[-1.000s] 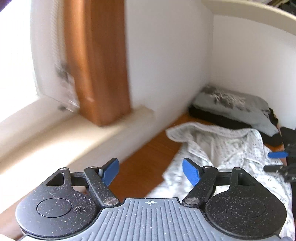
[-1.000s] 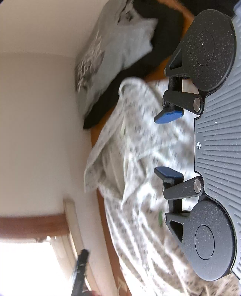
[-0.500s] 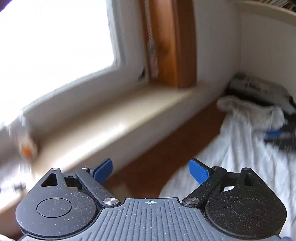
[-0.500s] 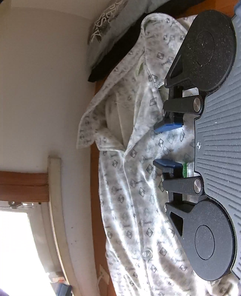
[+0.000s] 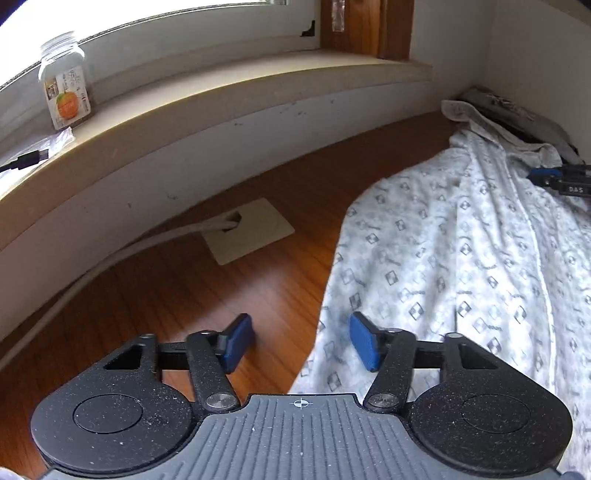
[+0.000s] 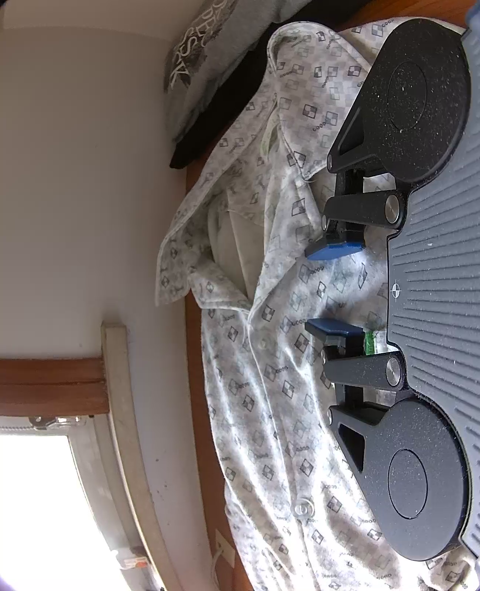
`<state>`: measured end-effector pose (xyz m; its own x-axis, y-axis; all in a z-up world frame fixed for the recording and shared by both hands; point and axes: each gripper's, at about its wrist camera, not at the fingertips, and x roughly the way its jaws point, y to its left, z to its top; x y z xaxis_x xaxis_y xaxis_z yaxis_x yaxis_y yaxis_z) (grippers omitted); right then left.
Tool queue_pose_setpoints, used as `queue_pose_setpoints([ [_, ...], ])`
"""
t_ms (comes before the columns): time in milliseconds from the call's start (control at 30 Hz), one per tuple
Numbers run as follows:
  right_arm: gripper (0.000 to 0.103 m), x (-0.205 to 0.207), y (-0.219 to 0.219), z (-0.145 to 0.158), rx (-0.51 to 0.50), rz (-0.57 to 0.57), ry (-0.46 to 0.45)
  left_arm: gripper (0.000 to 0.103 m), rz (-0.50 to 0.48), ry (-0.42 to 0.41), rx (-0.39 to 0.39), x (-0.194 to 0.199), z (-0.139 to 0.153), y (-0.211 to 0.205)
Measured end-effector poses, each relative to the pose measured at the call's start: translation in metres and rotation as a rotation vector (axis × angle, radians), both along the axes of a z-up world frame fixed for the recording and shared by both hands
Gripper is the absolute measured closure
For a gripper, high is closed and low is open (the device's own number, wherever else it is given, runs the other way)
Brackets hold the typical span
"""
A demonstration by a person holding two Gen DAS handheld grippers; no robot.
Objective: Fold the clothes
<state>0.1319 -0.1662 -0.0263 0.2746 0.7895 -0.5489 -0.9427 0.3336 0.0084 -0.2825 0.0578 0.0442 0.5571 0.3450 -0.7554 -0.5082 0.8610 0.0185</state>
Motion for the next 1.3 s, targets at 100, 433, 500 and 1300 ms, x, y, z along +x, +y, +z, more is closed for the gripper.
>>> queue_pose_setpoints([
  [100,0.067,-0.001,0.0,0.0,0.001,-0.002,0.001,0.099,-0.041,0.001,0.031,0.003,0.004,-0.008],
  [433,0.067,0.0,-0.001,0.0,0.004,-0.004,0.006,0.1,0.041,-0.086,0.165,-0.007,0.057,0.004],
  [500,0.067,0.001,-0.002,-0.001,0.006,-0.006,0.008,0.1,0.035,-0.066,0.146,-0.007,0.048,0.004],
  [1300,0.05,-0.147,0.108,0.046,0.023,0.364,-0.072,0.1,0.094,-0.082,0.035,-0.086,-0.002,0.009],
])
